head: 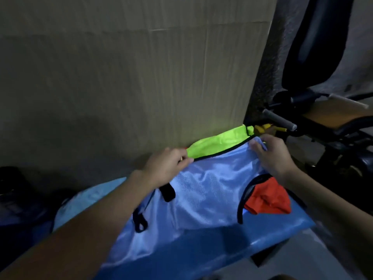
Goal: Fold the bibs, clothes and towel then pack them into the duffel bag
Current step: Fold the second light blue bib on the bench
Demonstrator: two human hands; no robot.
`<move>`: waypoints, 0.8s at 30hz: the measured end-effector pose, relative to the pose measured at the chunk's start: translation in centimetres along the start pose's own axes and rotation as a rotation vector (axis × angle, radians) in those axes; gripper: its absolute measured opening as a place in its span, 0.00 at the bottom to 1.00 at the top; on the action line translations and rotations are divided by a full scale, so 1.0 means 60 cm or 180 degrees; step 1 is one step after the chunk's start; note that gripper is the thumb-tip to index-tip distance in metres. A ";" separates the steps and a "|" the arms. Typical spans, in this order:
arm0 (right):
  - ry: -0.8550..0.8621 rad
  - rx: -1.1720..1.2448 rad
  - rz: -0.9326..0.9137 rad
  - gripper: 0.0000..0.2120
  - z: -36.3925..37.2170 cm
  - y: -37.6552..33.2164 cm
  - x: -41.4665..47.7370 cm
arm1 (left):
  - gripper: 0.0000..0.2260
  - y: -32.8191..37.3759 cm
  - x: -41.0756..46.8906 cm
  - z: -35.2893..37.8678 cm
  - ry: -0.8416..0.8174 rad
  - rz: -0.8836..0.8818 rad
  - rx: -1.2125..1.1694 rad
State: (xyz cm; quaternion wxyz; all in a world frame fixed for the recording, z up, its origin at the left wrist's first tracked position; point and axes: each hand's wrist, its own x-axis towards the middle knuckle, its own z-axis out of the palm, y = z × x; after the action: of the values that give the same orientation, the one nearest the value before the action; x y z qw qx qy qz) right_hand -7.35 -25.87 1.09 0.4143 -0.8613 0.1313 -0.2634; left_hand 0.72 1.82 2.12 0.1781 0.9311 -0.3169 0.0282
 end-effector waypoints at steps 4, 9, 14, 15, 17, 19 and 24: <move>-0.0180 -0.0378 0.0386 0.12 0.045 0.086 0.041 | 0.13 -0.006 0.076 0.099 -0.0001 -0.0068 0.0082; -0.0423 -0.1363 0.0593 0.28 0.103 0.144 0.044 | 0.14 -0.017 0.109 0.160 0.0273 -0.0004 0.0075; -0.0114 -0.1806 0.0467 0.37 0.117 0.156 0.038 | 0.12 -0.021 0.118 0.174 0.0392 0.0062 -0.0055; -0.0029 -0.1866 0.0450 0.39 0.116 0.152 0.036 | 0.12 -0.022 0.118 0.174 0.0411 0.0127 -0.0113; 0.0218 -0.1996 0.0319 0.39 0.111 0.140 0.029 | 0.13 -0.022 0.109 0.167 0.0500 0.0293 -0.0189; 0.0441 -0.2021 0.0031 0.34 0.109 0.121 0.015 | 0.14 -0.027 0.090 0.154 0.0668 0.0343 -0.0254; -0.0021 -0.1467 -0.0331 0.22 0.141 0.054 -0.048 | 0.07 -0.053 -0.005 0.112 0.0835 0.0035 -0.0632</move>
State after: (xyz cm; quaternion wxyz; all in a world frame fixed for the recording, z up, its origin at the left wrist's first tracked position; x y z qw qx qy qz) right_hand -5.00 -21.15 -6.83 0.1930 -0.9396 0.1421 -0.2445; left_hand 1.98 1.96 -5.21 0.3089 0.8955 -0.2973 0.1191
